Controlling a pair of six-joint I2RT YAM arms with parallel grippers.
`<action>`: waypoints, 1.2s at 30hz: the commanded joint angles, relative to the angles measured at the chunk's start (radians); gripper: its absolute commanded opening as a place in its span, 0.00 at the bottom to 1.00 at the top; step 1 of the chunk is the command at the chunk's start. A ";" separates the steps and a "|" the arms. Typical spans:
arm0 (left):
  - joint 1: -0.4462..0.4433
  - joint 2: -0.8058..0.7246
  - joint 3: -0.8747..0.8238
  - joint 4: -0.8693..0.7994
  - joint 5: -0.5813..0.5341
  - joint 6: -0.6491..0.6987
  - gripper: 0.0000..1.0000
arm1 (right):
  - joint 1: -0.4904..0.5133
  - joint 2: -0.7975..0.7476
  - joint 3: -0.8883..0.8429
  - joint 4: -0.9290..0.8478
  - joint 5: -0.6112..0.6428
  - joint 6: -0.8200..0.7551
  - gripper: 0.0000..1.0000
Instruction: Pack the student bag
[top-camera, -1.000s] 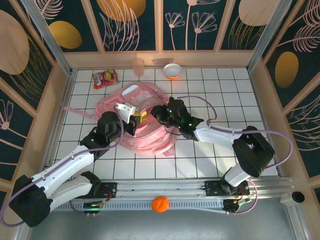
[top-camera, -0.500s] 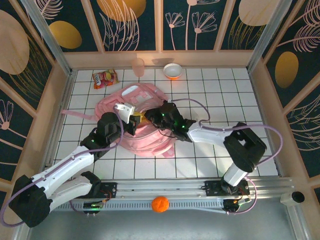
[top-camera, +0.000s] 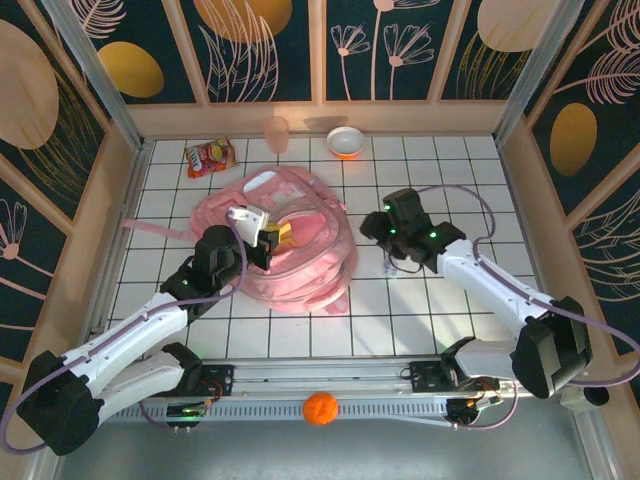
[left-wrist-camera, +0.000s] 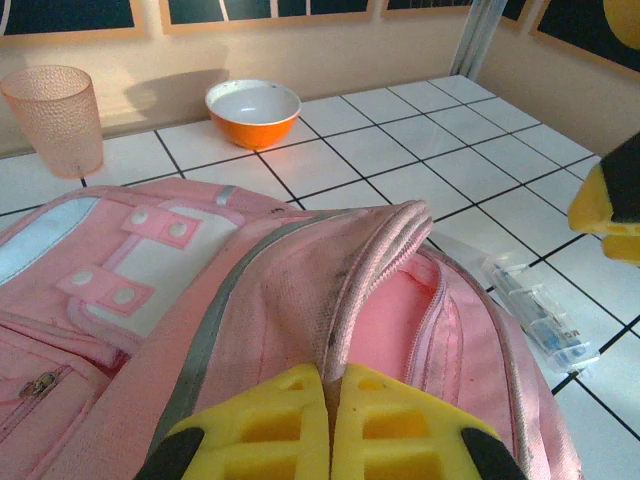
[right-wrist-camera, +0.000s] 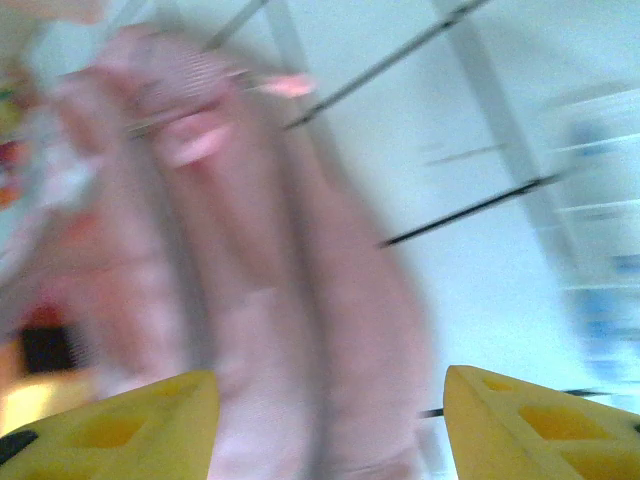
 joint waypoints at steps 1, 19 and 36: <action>-0.003 -0.020 0.035 0.097 -0.005 0.007 0.00 | -0.077 0.031 -0.047 -0.219 0.029 -0.163 0.63; -0.002 -0.015 0.035 0.097 -0.004 -0.001 0.00 | -0.137 0.340 -0.046 -0.043 -0.020 -0.306 0.60; -0.002 -0.005 0.028 0.117 -0.004 -0.018 0.00 | 0.013 0.046 0.075 -0.069 -0.181 -0.179 0.29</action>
